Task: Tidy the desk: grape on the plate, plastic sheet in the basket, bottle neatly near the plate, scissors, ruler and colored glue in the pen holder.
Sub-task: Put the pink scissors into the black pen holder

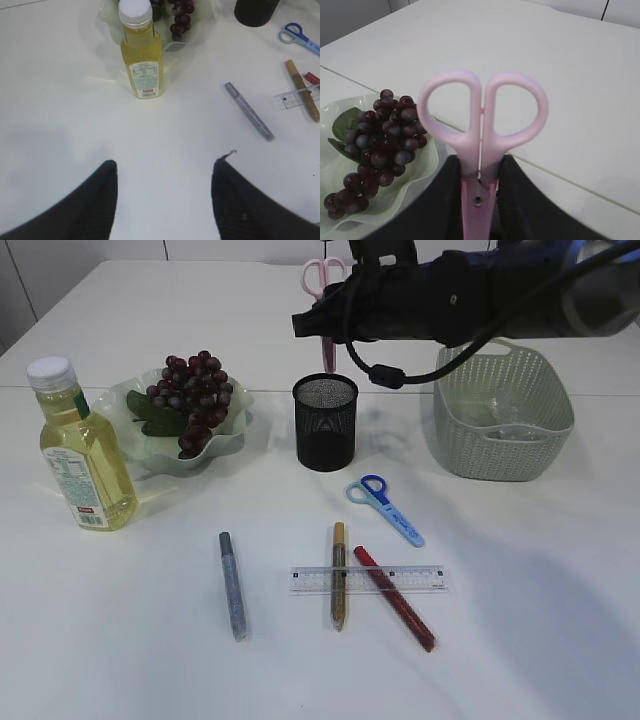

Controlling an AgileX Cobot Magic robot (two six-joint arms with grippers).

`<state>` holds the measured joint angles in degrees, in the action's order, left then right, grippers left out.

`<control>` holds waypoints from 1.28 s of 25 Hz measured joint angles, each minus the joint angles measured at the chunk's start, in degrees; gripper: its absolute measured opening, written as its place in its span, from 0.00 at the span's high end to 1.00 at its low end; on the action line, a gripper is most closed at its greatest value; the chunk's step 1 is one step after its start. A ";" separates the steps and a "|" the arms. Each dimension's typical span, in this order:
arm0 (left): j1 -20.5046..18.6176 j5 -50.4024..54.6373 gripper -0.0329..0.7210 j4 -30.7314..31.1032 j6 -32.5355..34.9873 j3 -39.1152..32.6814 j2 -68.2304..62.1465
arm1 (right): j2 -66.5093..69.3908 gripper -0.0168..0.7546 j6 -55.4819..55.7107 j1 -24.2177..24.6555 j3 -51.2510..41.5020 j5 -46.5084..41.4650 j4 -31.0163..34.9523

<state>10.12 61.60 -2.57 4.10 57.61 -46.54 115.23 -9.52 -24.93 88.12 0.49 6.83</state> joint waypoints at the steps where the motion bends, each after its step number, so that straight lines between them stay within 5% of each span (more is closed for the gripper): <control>1: 0.00 0.00 0.38 0.10 0.00 0.00 0.00 | 0.85 0.74 0.00 0.00 0.55 0.69 0.00; 32: 0.00 0.33 0.38 0.75 0.00 0.00 0.00 | 8.84 0.74 -0.96 0.00 2.12 9.20 0.09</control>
<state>10.12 61.93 -1.83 4.10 57.61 -46.54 124.07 -10.47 -24.93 90.24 9.69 6.92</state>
